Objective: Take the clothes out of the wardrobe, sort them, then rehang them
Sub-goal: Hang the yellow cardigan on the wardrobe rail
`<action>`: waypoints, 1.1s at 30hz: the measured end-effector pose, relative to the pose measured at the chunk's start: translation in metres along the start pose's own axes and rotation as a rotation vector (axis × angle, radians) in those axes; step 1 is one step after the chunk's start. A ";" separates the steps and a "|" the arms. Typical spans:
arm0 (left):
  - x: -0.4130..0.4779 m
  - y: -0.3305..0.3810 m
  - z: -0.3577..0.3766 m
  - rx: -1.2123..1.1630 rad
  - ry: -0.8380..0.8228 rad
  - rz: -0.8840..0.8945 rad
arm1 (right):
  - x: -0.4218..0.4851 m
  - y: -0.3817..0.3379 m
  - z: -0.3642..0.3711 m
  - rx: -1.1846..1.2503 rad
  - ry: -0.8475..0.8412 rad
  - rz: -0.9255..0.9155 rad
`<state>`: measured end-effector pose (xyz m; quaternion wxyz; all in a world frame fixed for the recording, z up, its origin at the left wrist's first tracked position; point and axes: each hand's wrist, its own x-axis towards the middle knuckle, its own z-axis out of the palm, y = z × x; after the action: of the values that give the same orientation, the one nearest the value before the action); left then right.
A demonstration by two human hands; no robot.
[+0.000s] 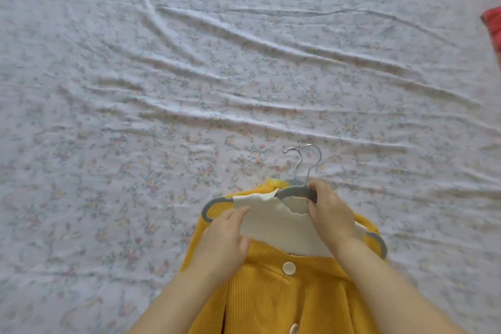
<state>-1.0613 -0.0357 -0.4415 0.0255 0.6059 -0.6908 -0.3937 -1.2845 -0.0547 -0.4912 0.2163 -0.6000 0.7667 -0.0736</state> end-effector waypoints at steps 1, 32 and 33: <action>-0.005 0.008 -0.006 -0.014 0.032 0.042 | -0.011 -0.004 -0.011 0.022 0.016 -0.028; -0.381 0.031 -0.109 -0.229 0.952 -0.099 | -0.302 -0.200 -0.189 0.094 0.233 -1.129; -0.401 0.026 -0.110 -0.245 1.013 -0.142 | -0.309 -0.217 -0.188 0.091 0.222 -1.191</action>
<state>-0.9197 0.2509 -0.1736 0.4000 0.7583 -0.4981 -0.1302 -1.1130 0.1538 -0.1667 0.0822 -0.9047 0.3132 -0.2770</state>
